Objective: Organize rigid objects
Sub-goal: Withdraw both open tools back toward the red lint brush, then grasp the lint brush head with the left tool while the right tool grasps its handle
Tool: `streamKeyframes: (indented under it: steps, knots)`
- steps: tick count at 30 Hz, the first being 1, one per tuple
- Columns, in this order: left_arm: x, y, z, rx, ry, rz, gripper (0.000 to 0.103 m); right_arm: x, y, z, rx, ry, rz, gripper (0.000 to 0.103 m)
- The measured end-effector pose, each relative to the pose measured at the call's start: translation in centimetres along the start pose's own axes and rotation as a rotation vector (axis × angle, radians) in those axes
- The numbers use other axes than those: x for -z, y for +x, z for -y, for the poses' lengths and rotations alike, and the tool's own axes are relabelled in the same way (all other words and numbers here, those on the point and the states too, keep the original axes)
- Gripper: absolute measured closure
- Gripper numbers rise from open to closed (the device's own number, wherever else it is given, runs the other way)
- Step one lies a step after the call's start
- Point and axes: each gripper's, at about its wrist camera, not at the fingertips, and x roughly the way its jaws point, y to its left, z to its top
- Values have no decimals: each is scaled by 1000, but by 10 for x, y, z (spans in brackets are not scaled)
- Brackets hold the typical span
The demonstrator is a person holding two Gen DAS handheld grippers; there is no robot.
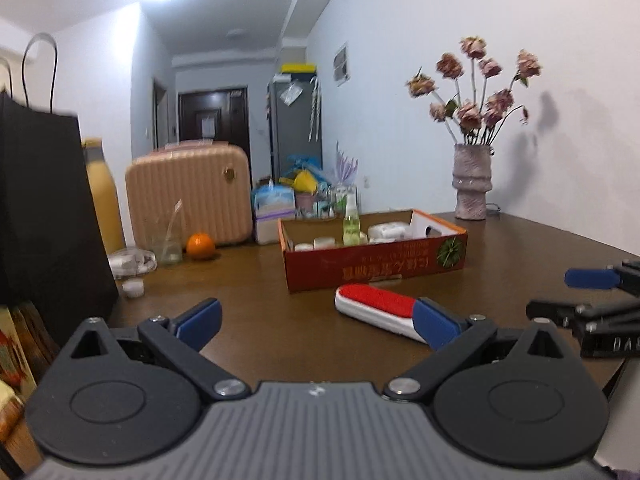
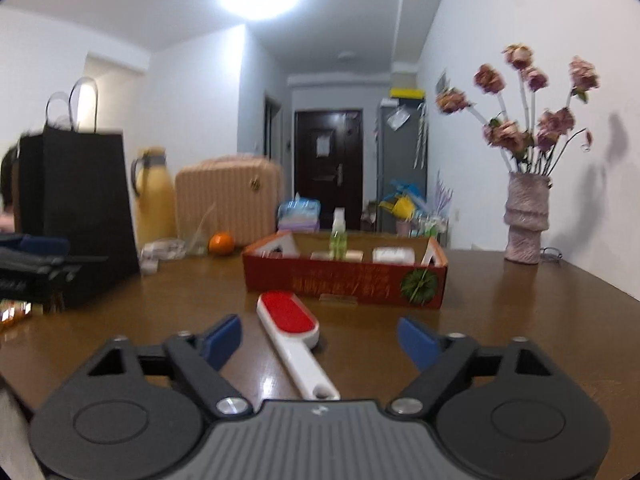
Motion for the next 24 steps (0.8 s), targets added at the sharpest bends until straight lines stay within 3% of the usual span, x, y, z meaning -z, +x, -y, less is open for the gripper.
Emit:
streamKeyframes:
  steps: [9,11,14,20,24]
  knots:
    - [13,48,-11,6,-72,-113,0,20,44,-2,-45,8,-167,41]
    - [13,61,-14,6,-81,-134,0,23,59,3,-26,17,-208,54]
    - [11,80,-15,0,-79,-154,0,27,81,14,0,34,-282,64]
    - [-1,128,-14,9,-91,-182,0,20,110,46,77,67,-313,68]
    - [-4,171,-11,70,-148,-244,0,8,131,63,97,72,-310,68]
